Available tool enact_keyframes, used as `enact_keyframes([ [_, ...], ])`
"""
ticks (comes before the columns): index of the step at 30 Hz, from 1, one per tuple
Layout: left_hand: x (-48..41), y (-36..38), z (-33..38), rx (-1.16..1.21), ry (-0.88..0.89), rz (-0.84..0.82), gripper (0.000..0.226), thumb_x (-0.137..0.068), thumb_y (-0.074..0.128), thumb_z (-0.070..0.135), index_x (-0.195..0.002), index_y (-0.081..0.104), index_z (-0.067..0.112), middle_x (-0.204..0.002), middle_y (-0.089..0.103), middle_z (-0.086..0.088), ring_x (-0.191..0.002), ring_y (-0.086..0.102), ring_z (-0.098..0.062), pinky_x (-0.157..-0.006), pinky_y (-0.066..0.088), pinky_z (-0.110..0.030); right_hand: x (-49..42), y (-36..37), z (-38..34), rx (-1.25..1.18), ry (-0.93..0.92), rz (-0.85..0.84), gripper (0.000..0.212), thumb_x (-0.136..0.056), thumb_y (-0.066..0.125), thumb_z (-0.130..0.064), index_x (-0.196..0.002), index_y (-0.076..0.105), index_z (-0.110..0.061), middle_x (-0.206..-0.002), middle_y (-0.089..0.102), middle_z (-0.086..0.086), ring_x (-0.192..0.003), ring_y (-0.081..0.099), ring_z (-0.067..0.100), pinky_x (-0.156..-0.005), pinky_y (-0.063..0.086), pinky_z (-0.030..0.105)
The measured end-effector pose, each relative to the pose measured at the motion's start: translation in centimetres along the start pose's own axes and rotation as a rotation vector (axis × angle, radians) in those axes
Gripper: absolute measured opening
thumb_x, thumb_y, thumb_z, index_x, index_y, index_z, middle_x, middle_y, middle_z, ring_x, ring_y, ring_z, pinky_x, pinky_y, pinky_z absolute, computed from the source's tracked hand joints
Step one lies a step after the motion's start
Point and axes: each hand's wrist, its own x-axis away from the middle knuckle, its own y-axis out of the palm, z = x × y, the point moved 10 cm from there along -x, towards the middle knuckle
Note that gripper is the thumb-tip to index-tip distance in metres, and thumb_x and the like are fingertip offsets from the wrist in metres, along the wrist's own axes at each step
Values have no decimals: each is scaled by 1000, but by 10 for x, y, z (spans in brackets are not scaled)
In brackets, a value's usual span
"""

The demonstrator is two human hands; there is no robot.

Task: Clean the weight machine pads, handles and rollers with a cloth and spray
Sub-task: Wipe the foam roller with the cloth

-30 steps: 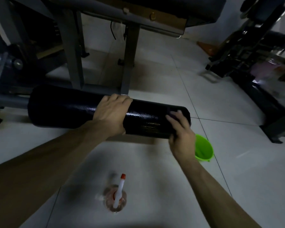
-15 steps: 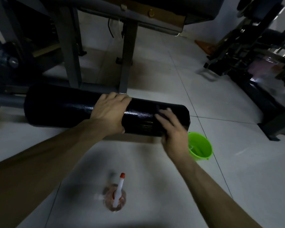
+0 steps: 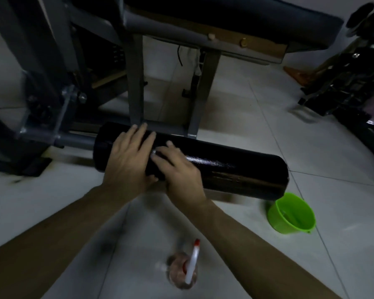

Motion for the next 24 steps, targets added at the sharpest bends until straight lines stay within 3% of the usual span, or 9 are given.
enact_keyframes([
  [4, 20, -7, -67, 59, -257, -7, 129, -48, 99, 42, -155, 35, 6, -163, 25, -25, -147, 29, -47, -113, 31, -62, 3, -5, 7, 81, -109, -77, 40, -94, 58, 4, -131, 68, -6, -141, 61, 14, -142, 49, 34, -115, 43, 49],
  [7, 35, -9, -100, 287, -393, 2, 125, -55, 97, 31, -158, 27, 20, -162, 29, -14, -141, 35, -42, -106, 42, -58, 31, -48, 63, 121, 101, 12, 68, -74, 62, 19, -136, 66, -10, -149, 56, 10, -146, 45, 28, -112, 47, 48],
  [9, 38, -7, -104, 436, -384, 27, 117, -59, 94, 23, -156, 28, 25, -154, 38, -6, -137, 42, -34, -101, 47, -51, 38, -56, 73, 147, 207, 43, 74, -67, 61, 21, -135, 67, -9, -149, 55, 10, -145, 47, 27, -108, 51, 48],
  [13, 43, 1, -119, 596, -432, 48, 110, -56, 93, 25, -149, 35, 30, -140, 52, 5, -129, 51, -21, -101, 52, -46, 9, -17, 30, 101, 141, 36, 67, -72, 59, 21, -133, 67, -6, -145, 57, 14, -143, 48, 33, -108, 50, 52],
  [17, 47, 5, -130, 652, -486, 35, 100, -57, 92, 36, -142, 40, 29, -134, 58, 5, -121, 58, -19, -94, 56, -47, -44, 45, -46, -4, -48, -36, 41, -88, 61, -6, -128, 69, -5, -140, 61, 18, -139, 52, 38, -113, 45, 48],
  [20, 47, -2, -131, 657, -436, 51, 77, -72, 71, 46, -141, 45, 23, -126, 65, 5, -113, 64, -16, -88, 58, -43, -81, 86, -97, -51, -143, -68, 33, -84, 74, -10, -117, 73, -5, -132, 65, 17, -136, 53, 39, -117, 40, 46],
  [24, 54, -1, -138, 685, -448, 5, 80, -74, 83, 30, -144, 45, 30, -125, 63, 15, -104, 60, 3, -83, 53, -20, -74, 77, -87, -17, -244, -171, 41, -80, 84, -10, -119, 72, -7, -135, 64, 14, -138, 52, 35, -114, 44, 49],
])
